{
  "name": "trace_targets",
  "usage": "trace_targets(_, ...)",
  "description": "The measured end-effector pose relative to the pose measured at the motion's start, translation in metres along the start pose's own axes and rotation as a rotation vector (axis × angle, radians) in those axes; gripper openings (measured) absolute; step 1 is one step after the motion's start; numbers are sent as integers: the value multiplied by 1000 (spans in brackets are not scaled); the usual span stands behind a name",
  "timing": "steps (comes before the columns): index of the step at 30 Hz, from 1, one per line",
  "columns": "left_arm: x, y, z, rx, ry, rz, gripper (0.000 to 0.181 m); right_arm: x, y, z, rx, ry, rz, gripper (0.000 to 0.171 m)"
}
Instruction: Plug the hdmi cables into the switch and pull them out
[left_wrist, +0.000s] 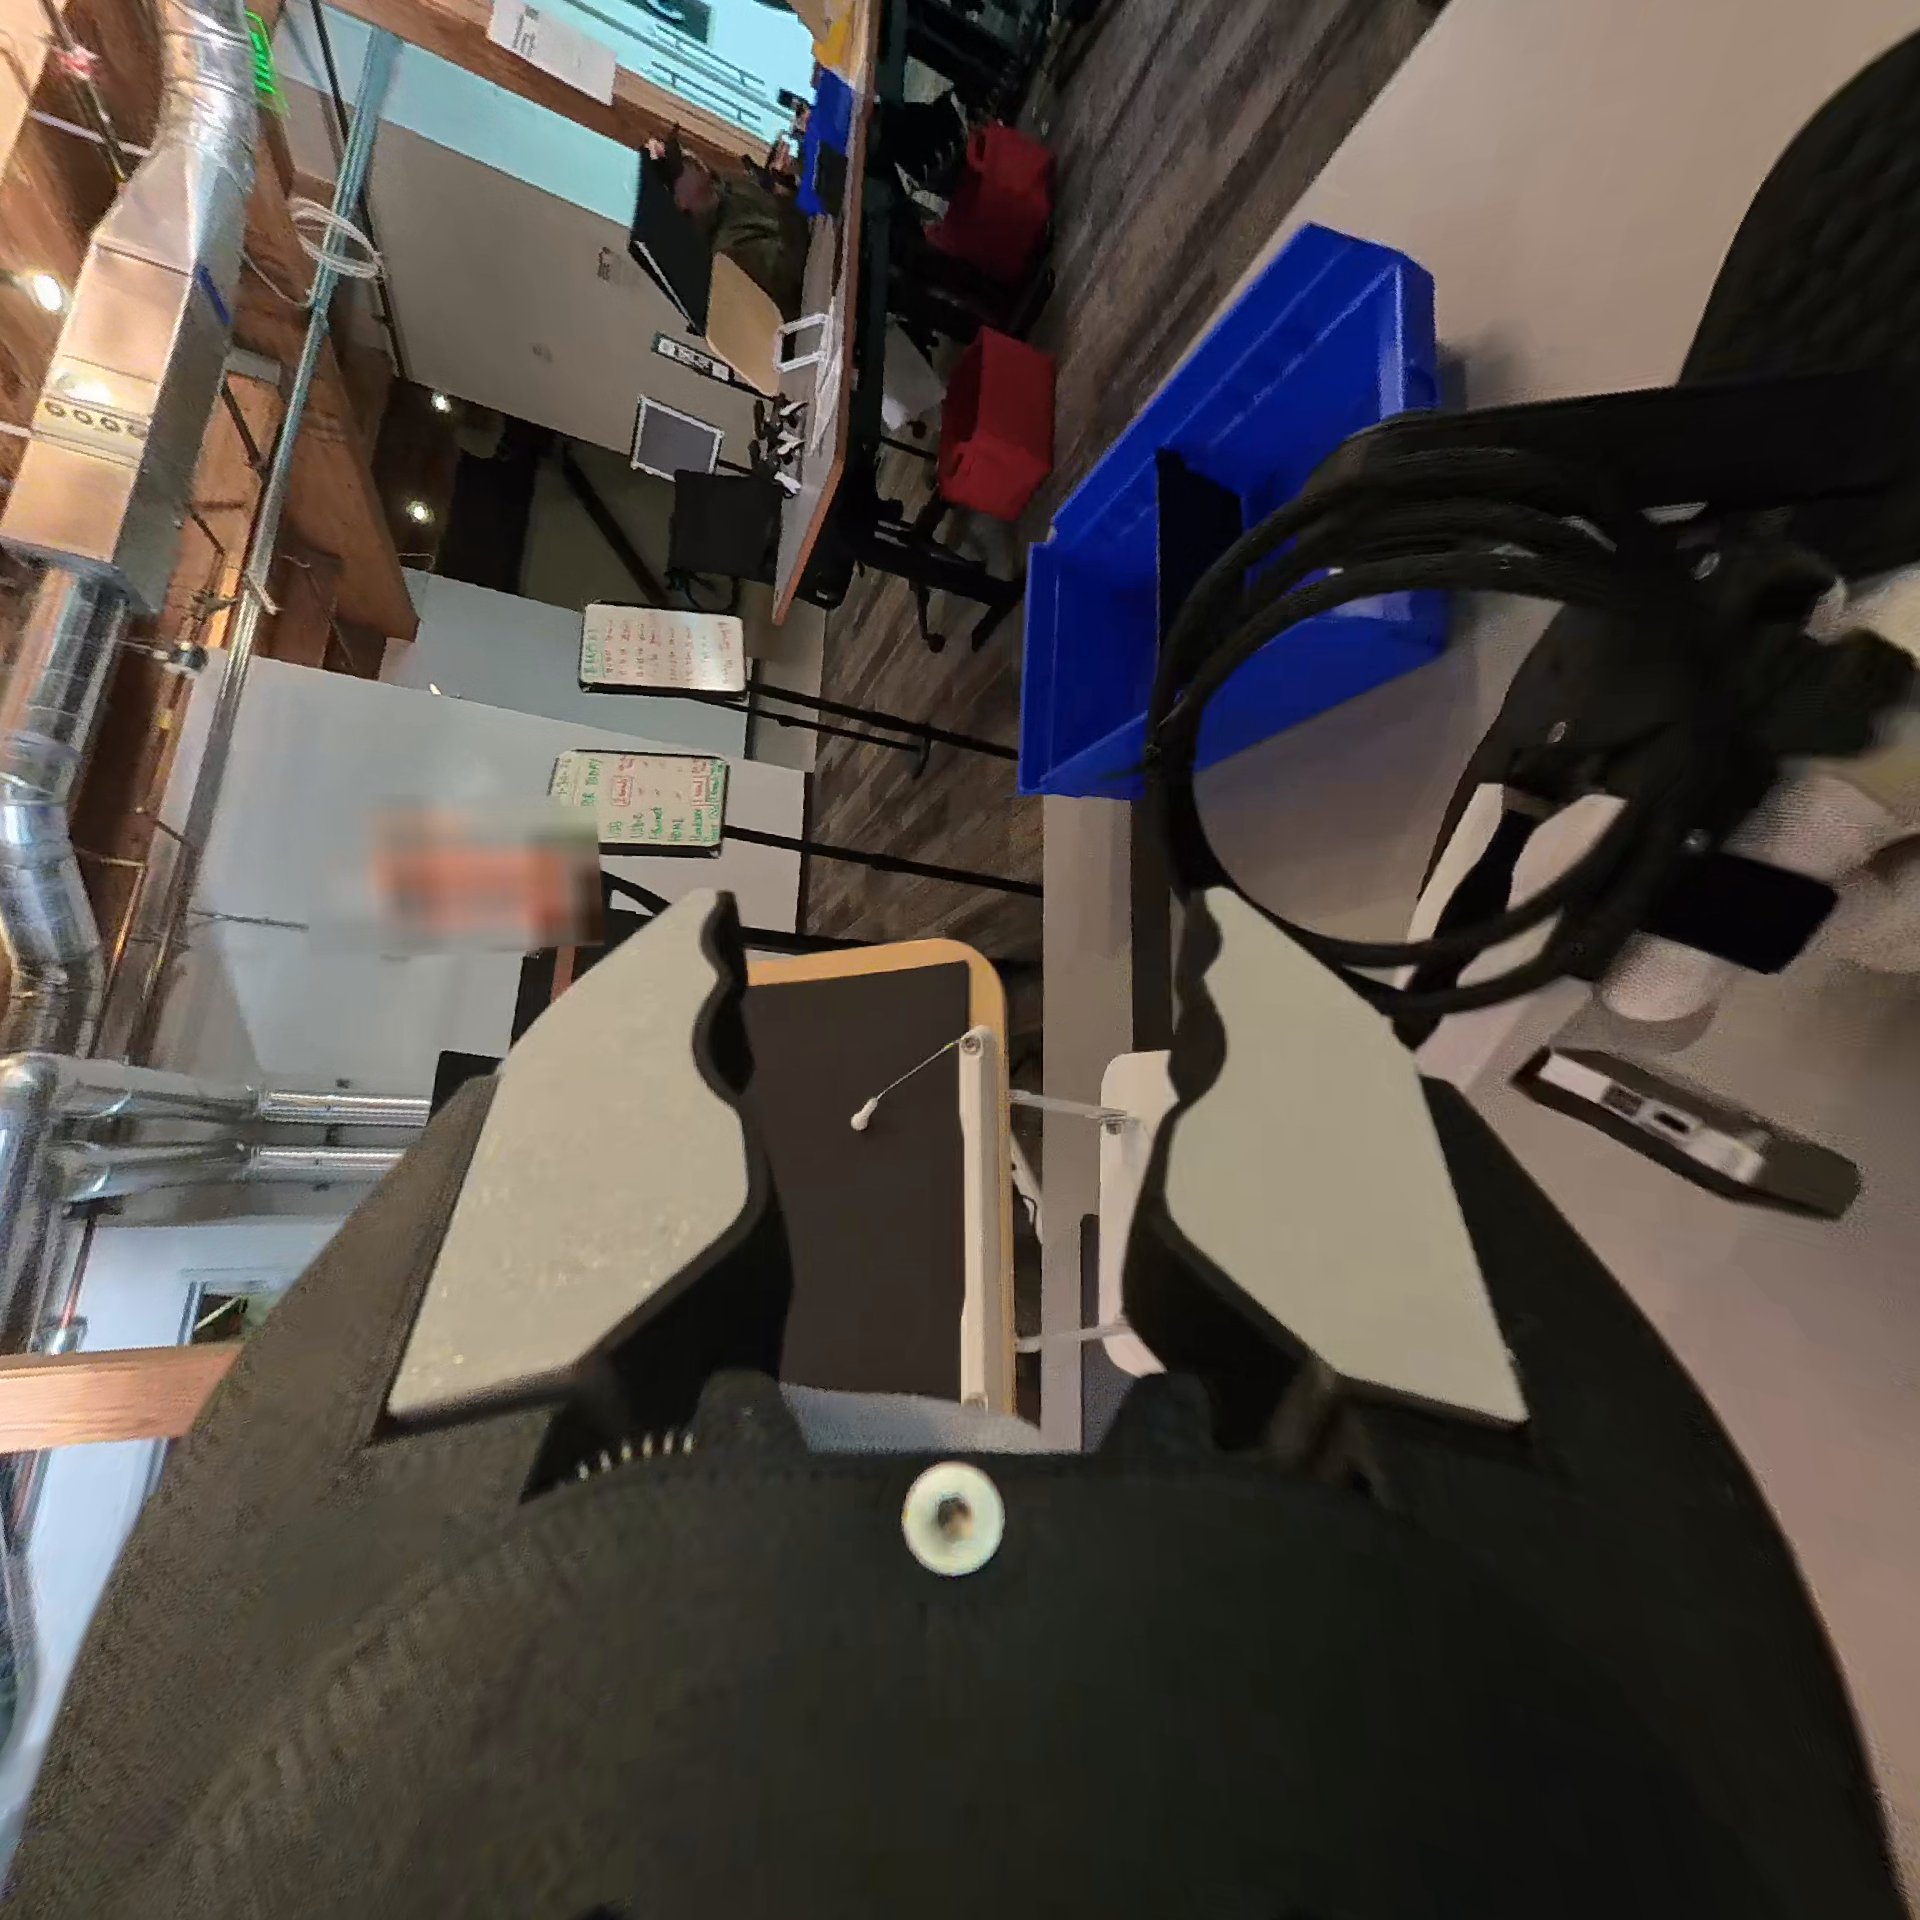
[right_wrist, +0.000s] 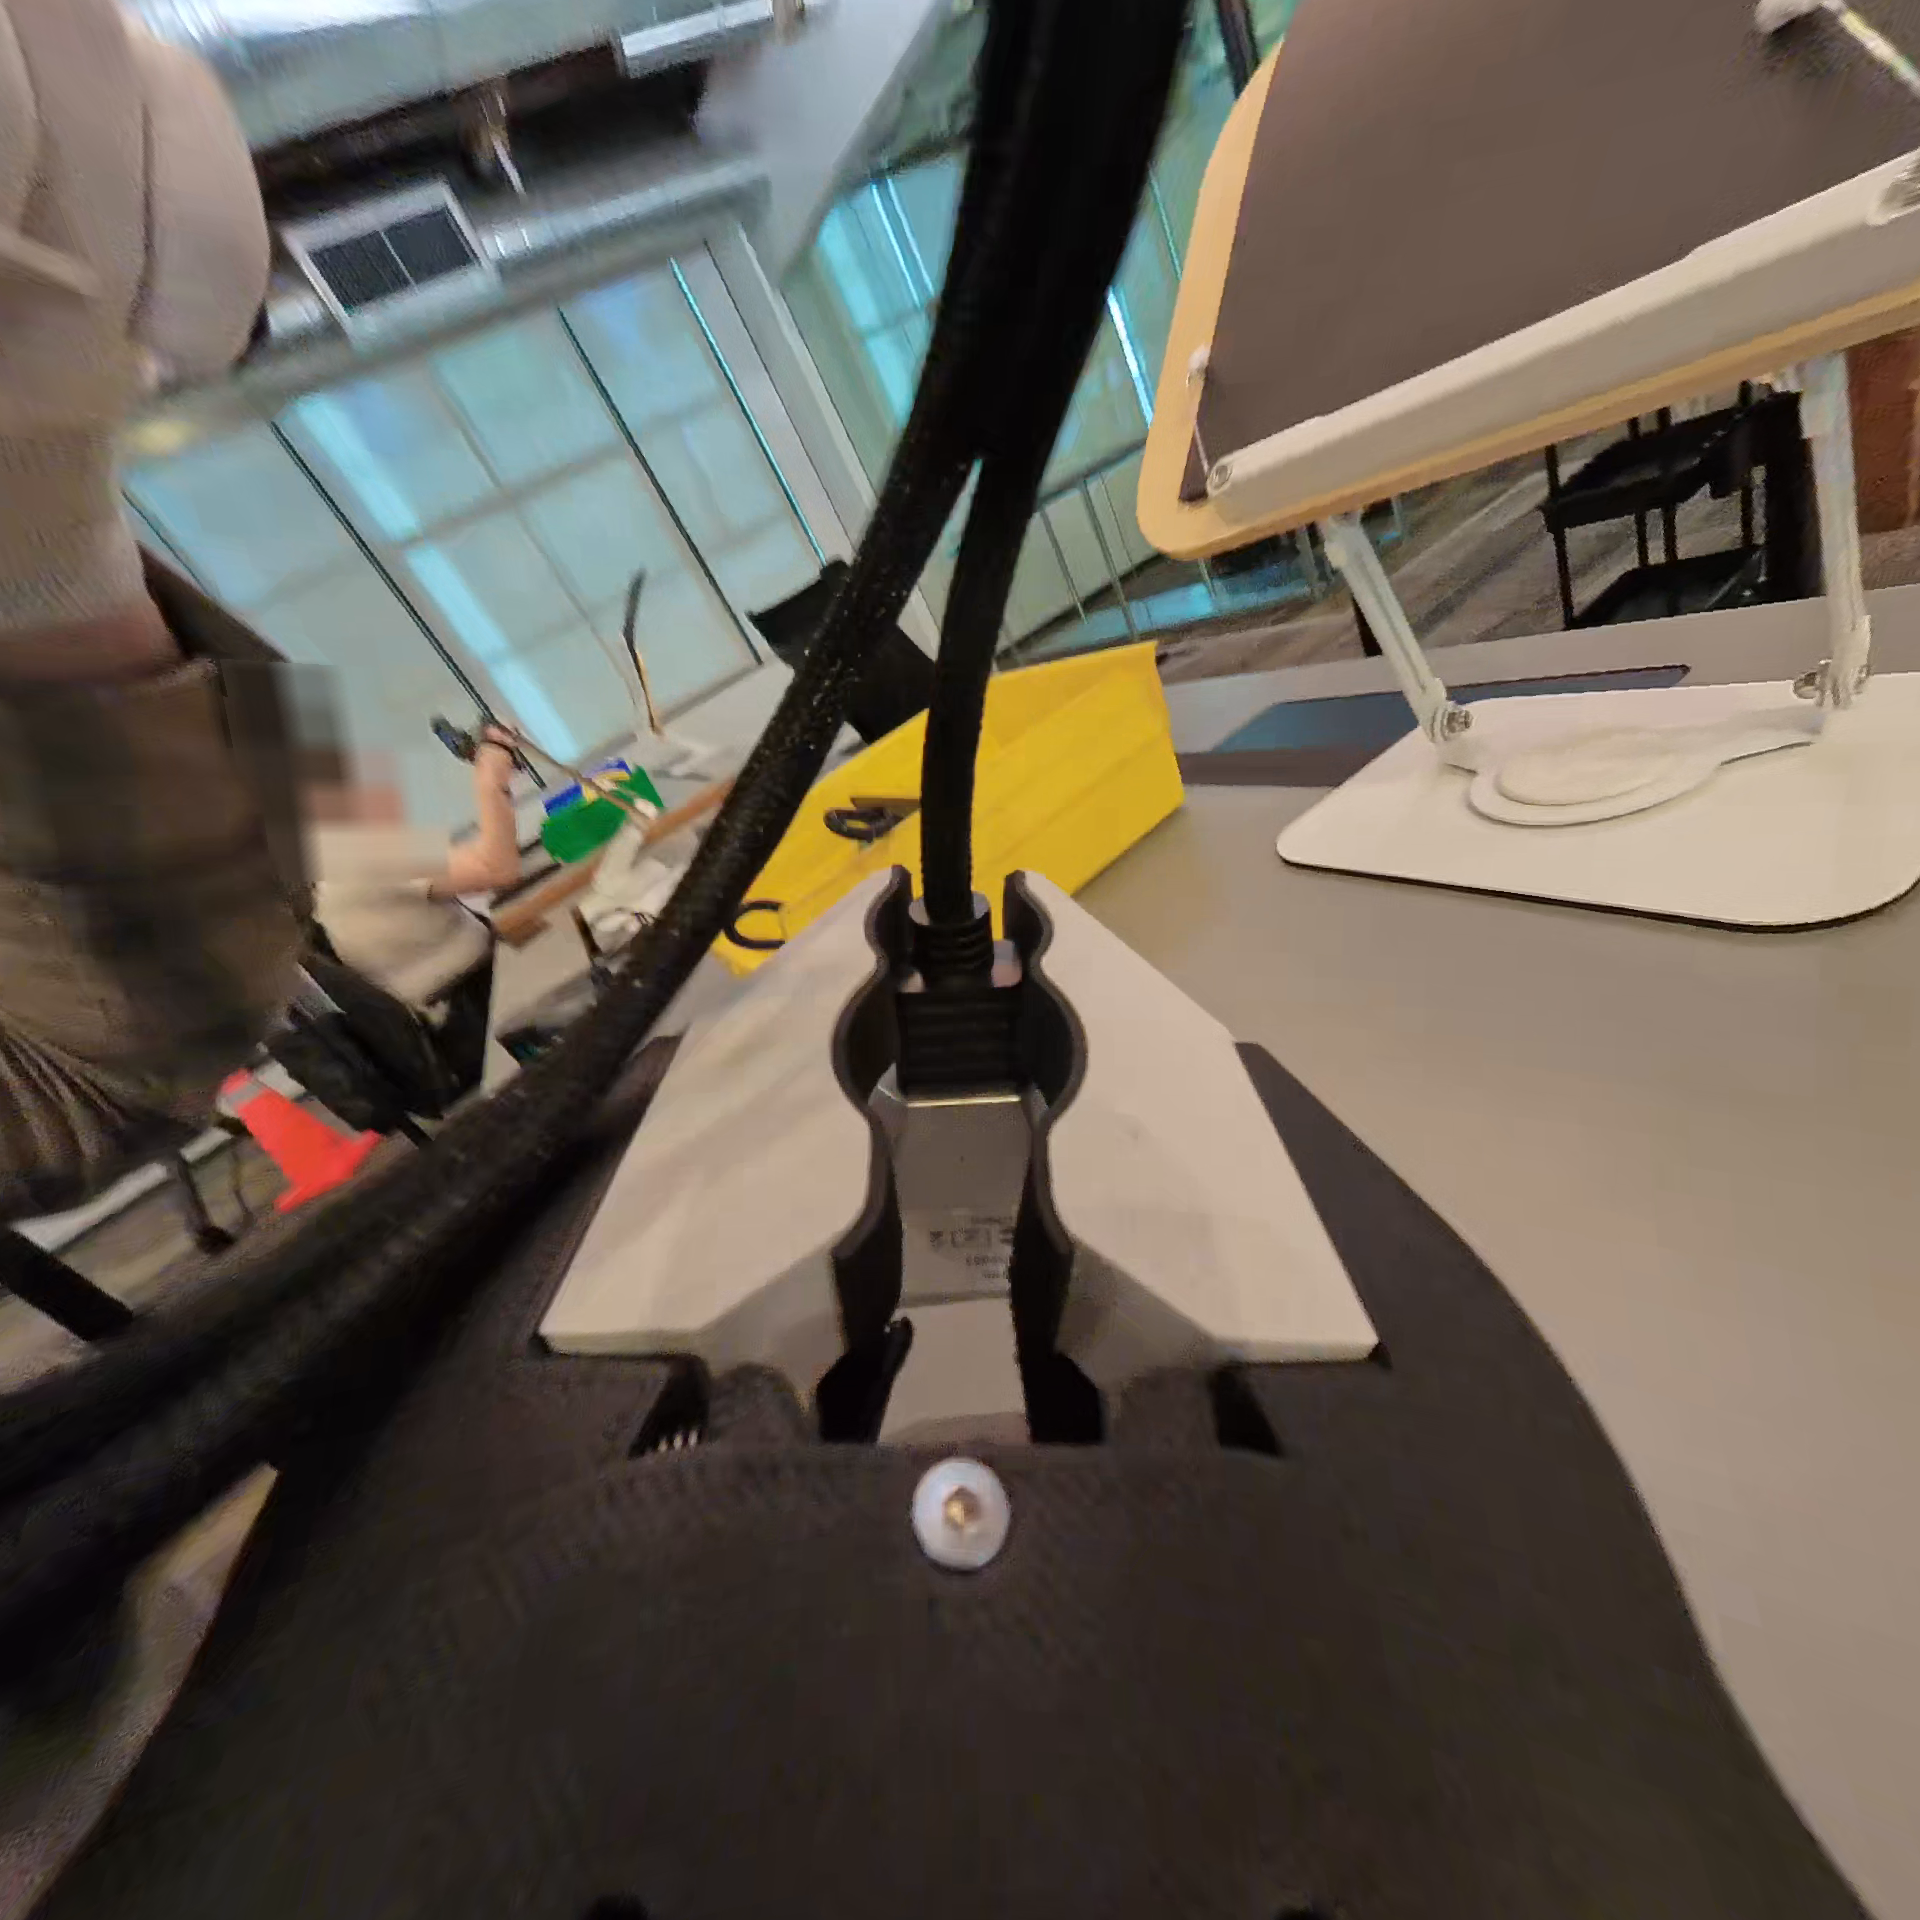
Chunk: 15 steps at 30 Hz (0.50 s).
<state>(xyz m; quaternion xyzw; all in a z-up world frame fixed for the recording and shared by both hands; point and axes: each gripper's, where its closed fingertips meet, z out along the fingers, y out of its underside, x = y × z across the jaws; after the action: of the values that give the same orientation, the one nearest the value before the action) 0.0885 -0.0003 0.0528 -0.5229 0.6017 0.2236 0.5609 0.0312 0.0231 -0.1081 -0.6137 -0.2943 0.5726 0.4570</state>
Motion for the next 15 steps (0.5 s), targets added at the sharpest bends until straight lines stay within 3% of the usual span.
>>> trace_targets(3,-4,2,-23,17,-35,-41,79,-1,-17,-9,87,-50,67,11)
trace_targets(7,35,31,-37,-21,-11,-68,78,-10,-39,-22,211,-165,179,13)
trace_targets(11,95,65,-23,-77,-6,-20,86,-25,-63,-35,346,-305,263,14)
trace_targets(15,140,65,-2,-60,-28,9,96,-43,-78,-42,429,-393,297,14)
